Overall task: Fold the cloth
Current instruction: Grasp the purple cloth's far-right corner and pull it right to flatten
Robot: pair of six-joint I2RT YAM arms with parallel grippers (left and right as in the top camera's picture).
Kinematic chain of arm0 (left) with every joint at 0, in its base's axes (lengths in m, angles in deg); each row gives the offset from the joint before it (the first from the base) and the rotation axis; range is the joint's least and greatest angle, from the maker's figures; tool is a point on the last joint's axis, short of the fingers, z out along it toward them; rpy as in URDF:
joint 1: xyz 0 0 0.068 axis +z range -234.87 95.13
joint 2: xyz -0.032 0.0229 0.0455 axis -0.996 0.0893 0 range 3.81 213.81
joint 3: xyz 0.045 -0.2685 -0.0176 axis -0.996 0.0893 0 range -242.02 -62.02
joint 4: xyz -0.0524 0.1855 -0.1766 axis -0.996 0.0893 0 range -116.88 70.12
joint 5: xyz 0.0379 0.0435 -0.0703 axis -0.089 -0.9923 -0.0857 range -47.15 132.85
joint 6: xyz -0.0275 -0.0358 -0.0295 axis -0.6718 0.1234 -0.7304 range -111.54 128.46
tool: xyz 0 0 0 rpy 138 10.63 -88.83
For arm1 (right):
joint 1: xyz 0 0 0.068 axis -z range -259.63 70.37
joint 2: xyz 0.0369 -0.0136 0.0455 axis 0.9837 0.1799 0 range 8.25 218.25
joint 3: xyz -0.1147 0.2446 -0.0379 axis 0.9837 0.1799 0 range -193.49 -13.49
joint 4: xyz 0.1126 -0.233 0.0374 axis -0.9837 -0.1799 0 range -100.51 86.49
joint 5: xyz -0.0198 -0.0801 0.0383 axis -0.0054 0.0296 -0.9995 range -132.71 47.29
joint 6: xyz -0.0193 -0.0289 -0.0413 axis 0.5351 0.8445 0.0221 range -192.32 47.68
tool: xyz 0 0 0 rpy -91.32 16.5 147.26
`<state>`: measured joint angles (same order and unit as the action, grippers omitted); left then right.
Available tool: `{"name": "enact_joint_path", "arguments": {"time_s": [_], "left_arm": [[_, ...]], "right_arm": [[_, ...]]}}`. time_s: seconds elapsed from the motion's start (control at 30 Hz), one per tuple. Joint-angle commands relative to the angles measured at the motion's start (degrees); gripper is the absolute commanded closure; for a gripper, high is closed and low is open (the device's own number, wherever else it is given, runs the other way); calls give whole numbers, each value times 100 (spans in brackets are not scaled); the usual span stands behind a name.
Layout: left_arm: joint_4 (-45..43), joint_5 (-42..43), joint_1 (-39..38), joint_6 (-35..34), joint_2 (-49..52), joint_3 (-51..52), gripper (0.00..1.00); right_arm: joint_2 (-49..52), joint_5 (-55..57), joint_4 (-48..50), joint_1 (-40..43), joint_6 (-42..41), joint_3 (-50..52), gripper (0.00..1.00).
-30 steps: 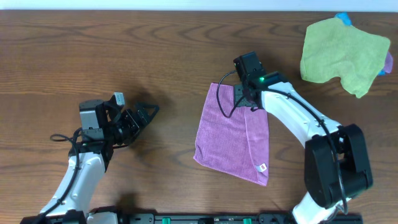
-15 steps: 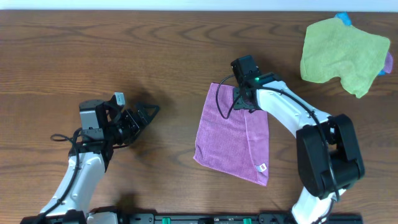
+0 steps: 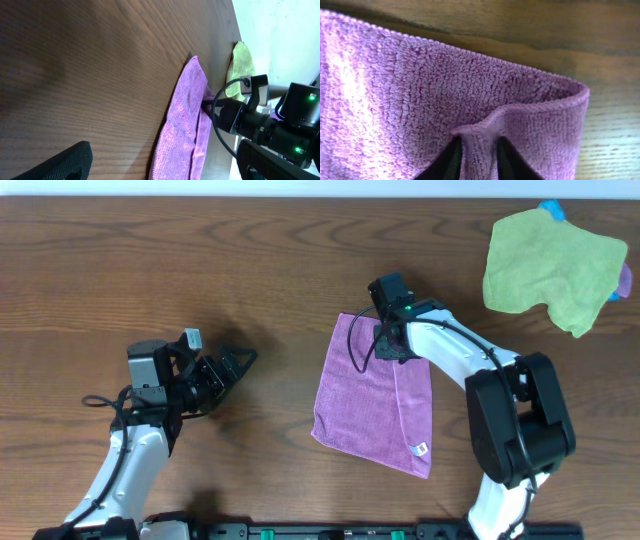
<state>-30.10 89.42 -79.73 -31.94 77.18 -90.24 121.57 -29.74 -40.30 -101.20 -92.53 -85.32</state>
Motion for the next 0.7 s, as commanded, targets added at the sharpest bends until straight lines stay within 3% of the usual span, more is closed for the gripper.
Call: {"name": "enact_joint_path", "arguments": {"time_s": [0.0,0.07,0.67], "left_arm": [[0,111,26,118,13,-116,7],[0,109,26,118,13,-116,7],[-4,105,26,120,13,-116,7]], "right_arm": [[17,186,-24,28,-9,-2,89],[4,188,-52,28,-9,-20,99],[-732,702,-551,103,-9,-72,99]]}}
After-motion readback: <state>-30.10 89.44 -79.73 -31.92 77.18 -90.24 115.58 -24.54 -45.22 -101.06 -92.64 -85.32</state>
